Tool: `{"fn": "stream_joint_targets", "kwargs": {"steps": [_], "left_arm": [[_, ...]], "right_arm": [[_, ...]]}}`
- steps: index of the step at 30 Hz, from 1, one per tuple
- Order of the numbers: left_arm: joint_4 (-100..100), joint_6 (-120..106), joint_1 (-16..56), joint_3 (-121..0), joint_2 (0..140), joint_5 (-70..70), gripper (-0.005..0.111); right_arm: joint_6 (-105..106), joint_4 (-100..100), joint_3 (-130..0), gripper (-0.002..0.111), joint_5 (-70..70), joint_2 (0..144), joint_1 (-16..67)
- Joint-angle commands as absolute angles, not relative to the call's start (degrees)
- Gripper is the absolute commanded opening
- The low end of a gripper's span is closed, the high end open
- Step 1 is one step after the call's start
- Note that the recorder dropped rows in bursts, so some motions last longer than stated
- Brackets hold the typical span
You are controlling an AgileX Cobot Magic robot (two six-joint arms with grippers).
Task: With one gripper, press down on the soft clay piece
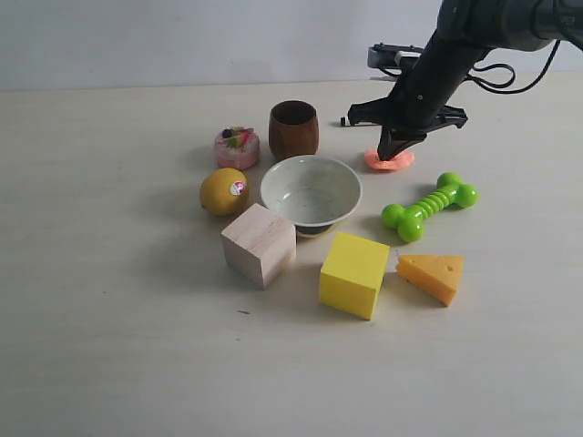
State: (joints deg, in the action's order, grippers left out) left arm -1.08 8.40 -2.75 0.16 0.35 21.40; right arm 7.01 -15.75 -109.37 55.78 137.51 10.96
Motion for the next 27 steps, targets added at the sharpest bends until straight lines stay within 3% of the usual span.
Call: {"fn": "stream_joint_targets", "kwargs": {"steps": [1,14,16,20,23,27], "left_arm": [[-1.08,8.64,-2.82,0.00,0.00,20.90,0.000],[-1.08,8.74,-2.82,0.00,0.00,20.90,0.000],[-1.08,8.74,-2.82,0.00,0.00,20.90,0.000],[-1.08,8.63,-2.82,0.00,0.00,20.90,0.000],[-1.08,8.74,-2.82,0.00,0.00,20.90,0.000],[-1.08,8.64,-2.82,0.00,0.00,20.90,0.000]], "right_arm": [[7.55,-15.93,-109.00,0.000,55.70,136.84,11.02],[9.90,-18.07,-106.89,0.000,54.85,131.68,11.02],[14.31,-21.35,-100.32,0.000,47.62,125.27,11.02],[21.17,-29.02,-75.24,0.000,24.81,104.44,11.02],[21.47,-30.48,-62.76,0.000,19.42,90.11,11.02],[19.79,-30.89,-53.83,0.000,23.35,70.85,11.02]]}}
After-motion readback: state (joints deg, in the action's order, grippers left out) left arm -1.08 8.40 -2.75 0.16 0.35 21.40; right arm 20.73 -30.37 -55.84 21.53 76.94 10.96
